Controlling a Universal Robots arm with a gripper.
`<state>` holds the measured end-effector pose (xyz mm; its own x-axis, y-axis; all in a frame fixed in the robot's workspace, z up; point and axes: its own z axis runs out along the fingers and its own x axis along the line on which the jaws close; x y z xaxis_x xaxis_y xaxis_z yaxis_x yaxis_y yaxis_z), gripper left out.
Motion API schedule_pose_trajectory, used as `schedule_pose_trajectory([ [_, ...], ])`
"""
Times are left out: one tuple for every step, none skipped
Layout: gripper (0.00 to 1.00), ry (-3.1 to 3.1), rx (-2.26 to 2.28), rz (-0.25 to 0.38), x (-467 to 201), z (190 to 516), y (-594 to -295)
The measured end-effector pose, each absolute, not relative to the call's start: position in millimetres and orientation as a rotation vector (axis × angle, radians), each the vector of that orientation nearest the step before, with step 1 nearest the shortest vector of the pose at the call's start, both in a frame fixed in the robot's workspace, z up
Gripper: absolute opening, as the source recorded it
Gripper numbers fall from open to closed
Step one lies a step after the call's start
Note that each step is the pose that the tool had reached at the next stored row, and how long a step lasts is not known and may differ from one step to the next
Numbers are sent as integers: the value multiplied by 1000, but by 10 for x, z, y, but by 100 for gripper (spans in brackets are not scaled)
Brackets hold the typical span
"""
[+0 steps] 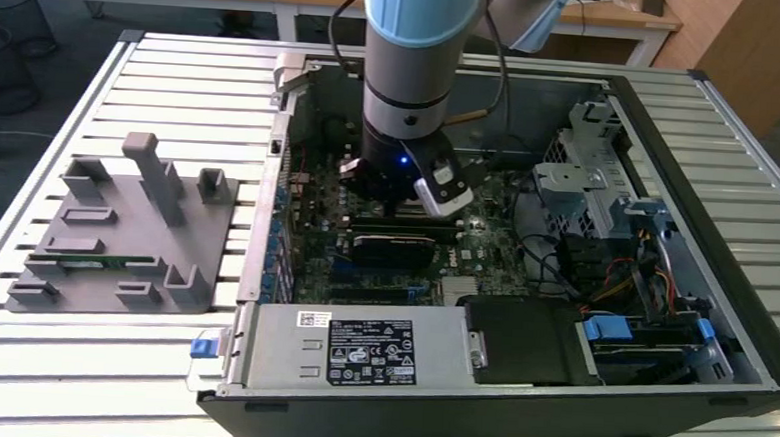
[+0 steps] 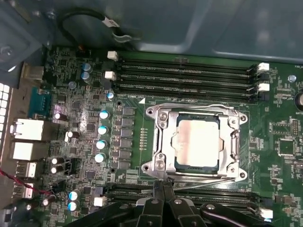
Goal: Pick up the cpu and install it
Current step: 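Install the second cpu locking lever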
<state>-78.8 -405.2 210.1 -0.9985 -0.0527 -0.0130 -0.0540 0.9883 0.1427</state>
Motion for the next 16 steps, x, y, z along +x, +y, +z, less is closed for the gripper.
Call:
schedule_pose_trajectory([
  [11, 3123, -84, 227, -792, 2094, -4061],
  [11, 3122, -85, 235, -797, 2091, -4073],
  [11, 3122, -85, 244, -807, 2088, -4086],
  [11, 3121, -85, 250, -814, 2087, -4101],
  [11, 3120, -86, 255, -823, 2086, -4114],
  [11, 3120, -86, 258, -830, 2085, -4124],
  [11, 3120, -86, 261, -835, 2083, -4132],
  [11, 3120, -86, 264, -839, 2081, -4140],
  [11, 3119, -86, 266, -842, 2078, -4145],
  [11, 3119, -86, 270, -845, 2073, -4152],
  [11, 3118, -87, 275, -849, 2068, -4157],
  [11, 3118, -87, 281, -852, 2064, -4160],
  [11, 3117, -87, 288, -857, 2060, -4162],
  [11, 3116, -88, 296, -863, 2055, -4165],
  [11, 3115, -88, 303, -870, 2050, -4167],
  [11, 3115, -88, 310, -874, 2044, -4168],
])
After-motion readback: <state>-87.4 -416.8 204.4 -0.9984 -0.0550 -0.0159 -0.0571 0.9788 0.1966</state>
